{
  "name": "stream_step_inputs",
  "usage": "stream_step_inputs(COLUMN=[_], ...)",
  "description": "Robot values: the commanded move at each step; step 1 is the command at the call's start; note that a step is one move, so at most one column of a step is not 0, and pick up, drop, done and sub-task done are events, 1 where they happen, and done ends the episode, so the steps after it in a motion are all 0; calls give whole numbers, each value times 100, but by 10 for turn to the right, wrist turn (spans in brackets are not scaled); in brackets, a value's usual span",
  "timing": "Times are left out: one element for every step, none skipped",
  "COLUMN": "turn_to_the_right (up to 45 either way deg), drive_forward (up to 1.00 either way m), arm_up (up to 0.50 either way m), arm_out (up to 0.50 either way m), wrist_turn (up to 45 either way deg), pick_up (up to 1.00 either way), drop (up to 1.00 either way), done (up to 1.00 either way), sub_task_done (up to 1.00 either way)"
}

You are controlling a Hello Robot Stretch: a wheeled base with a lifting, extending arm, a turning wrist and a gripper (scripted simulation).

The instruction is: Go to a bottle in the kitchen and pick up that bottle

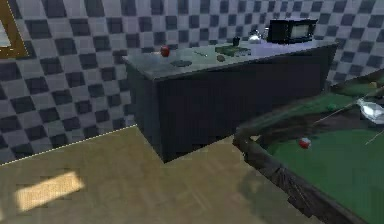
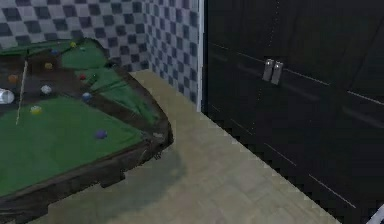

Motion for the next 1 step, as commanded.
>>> stream_step_inputs(turn_to_the_right=[0], drive_forward=[100], arm_up=[0], arm_out=[0], wrist_turn=[0], pick_up=[0], drop=[0], done=[0], sub_task_done=[0])
